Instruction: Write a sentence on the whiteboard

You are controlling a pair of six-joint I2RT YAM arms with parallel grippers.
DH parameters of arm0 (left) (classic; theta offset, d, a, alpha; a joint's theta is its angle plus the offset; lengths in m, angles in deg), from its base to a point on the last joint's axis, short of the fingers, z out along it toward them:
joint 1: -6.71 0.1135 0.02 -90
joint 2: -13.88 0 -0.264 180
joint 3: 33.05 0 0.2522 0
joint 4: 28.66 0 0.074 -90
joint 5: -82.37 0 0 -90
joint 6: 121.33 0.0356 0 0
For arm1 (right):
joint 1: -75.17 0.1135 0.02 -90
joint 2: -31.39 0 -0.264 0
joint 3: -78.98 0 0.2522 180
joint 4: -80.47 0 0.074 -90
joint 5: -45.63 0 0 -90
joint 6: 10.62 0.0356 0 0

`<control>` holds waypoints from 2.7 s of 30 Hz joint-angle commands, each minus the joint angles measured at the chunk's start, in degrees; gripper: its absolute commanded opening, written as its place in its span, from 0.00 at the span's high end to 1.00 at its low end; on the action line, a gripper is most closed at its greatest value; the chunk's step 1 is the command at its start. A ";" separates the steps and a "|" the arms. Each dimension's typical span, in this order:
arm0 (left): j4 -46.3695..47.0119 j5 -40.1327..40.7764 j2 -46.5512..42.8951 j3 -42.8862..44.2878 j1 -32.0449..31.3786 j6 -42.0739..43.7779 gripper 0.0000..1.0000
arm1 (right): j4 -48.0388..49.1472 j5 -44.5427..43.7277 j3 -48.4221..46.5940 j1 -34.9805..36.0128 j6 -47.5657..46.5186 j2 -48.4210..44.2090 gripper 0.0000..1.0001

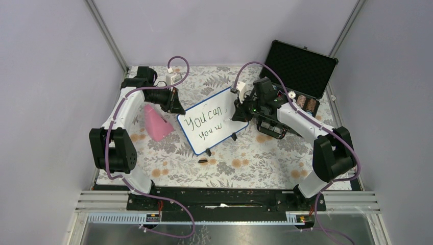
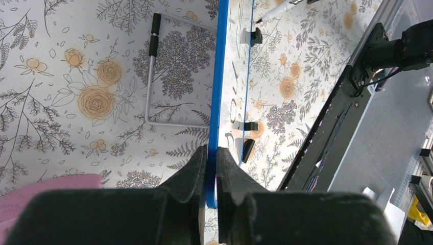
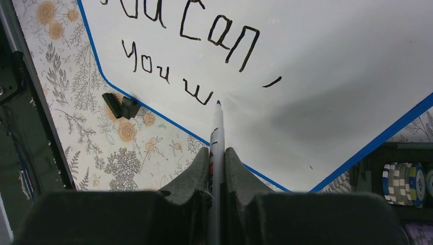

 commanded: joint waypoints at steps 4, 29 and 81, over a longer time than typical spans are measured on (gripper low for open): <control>1.88 2.80 -0.97 -0.16 -0.61 0.48 1.00 | 0.46 0.52 0.19 -0.07 -1.06 -0.14 1.00; 1.92 2.58 -0.74 0.00 -0.61 0.61 1.00 | 1.37 1.12 -2.44 0.55 0.35 2.57 1.00; 1.93 3.08 -0.68 0.36 -0.61 0.35 1.00 | 1.88 -2.57 -2.03 -0.86 0.78 2.39 1.00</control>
